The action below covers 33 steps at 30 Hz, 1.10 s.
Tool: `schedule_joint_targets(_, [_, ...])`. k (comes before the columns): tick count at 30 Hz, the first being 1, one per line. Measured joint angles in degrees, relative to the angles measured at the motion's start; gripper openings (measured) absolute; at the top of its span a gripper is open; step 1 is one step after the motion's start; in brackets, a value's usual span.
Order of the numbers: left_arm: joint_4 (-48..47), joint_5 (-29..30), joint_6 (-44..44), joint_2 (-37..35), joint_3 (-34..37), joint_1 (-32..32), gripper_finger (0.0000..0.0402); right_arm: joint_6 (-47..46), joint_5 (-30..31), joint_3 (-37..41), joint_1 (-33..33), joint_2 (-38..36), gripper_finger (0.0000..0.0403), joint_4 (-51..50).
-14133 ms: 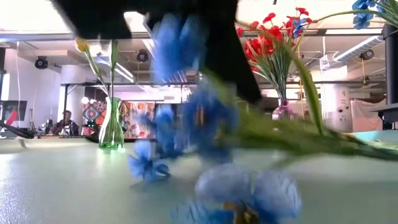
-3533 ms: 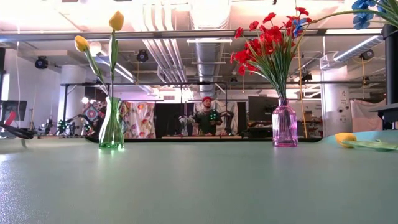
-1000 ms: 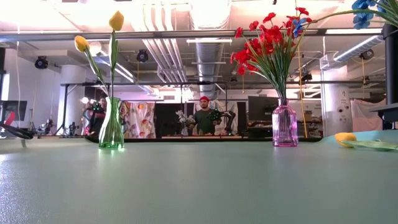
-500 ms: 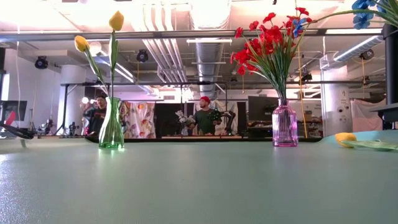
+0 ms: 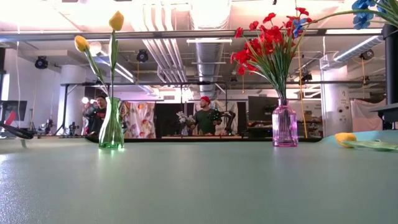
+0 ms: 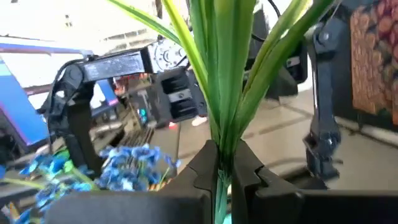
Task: Sort flowers into vase by color
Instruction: Put the blue flower into the red vase
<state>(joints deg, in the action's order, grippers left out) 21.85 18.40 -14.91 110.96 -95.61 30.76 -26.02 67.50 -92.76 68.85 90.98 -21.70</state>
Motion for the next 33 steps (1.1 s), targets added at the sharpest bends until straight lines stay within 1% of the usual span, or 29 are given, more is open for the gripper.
schedule_joint_targets(4, [9.3,-4.8,-0.7,5.5,0.0,-2.1,0.0001,0.0,1.0,-0.6,-0.1,-2.8,0.0226,-0.9])
schedule_joint_targets(10, [23.0,-5.4,-3.2,13.3,-0.2,-5.7,0.0,0.5,1.5,-0.6,-0.1,-9.2,0.0226,-6.5])
schedule_joint_targets(14, [29.0,-6.0,-4.7,16.7,-0.2,-7.7,0.0,0.4,1.6,-0.6,-0.2,-13.7,0.0226,-10.3])
schedule_joint_targets(18, [29.8,-6.0,-4.5,17.4,-0.2,-9.7,0.0,0.4,1.7,-0.6,-0.1,-16.8,0.0226,-13.1])
schedule_joint_targets(20, [29.8,-7.4,-4.4,17.4,-0.2,-10.7,0.0,0.4,1.8,-0.6,-0.2,-18.0,0.0226,-14.3])
schedule_joint_targets(22, [29.8,-8.7,-3.5,17.4,-0.2,-11.6,0.0,0.5,3.1,-0.6,-0.2,-18.7,0.0226,-15.1])
schedule_joint_targets(27, [28.9,-9.0,0.5,17.4,-0.2,-13.6,0.0,0.5,7.0,-0.6,-0.2,-19.8,0.0226,-15.8])
schedule_joint_targets(31, [28.2,-9.0,0.7,17.4,-0.2,-14.6,0.0,0.7,8.1,-0.6,-0.2,-21.1,0.0226,-16.0])
schedule_joint_targets(33, [28.2,-10.7,1.2,17.4,-0.2,-14.9,0.0,0.7,9.4,-0.6,-0.2,-21.8,0.0226,-16.1])
